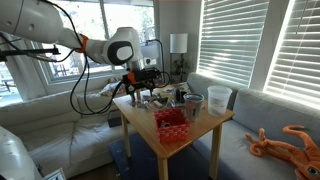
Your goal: Put the block on top of the two blocks upright
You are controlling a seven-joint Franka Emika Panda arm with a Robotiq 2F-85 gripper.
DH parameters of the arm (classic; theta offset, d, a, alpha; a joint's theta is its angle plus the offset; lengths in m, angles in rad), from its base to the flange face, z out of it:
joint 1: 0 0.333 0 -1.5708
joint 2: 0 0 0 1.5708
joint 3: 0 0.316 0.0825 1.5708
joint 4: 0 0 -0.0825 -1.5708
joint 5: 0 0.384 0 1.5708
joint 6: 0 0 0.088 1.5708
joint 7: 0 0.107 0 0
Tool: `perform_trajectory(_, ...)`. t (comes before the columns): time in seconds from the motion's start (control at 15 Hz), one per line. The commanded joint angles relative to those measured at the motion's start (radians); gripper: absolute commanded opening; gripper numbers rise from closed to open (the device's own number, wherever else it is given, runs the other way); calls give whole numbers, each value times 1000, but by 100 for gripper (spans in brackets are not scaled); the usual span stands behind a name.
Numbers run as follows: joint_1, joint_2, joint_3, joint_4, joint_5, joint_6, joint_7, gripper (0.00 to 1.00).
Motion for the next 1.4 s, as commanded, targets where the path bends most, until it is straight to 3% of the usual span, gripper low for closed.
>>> perform_trajectory(0.0,-13,-2,13,2,4,-3,-3,100)
perform_trajectory(0.67,-13,-2,13,2,4,-3,-3,100)
perform_trajectory(1.33,-17,103,-18,45,43,113,-306,100)
